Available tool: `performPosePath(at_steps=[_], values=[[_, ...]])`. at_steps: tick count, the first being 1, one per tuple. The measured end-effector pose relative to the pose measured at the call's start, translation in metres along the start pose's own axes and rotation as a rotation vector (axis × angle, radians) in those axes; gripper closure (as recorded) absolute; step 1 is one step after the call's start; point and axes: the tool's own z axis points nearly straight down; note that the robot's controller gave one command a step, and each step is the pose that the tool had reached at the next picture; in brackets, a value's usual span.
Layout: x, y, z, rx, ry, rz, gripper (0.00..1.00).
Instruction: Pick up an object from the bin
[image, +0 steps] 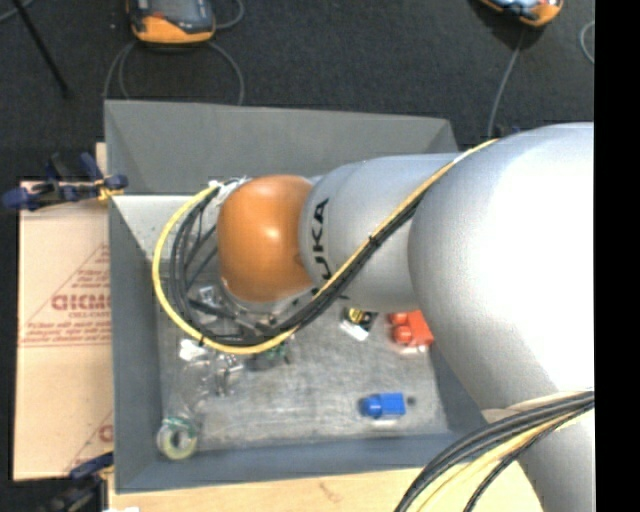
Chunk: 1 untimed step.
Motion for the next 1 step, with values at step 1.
performPosePath(at_steps=[1], values=[[0.0099,-0.0692,0.0021,0.003,0.006,-0.085,0.00]])
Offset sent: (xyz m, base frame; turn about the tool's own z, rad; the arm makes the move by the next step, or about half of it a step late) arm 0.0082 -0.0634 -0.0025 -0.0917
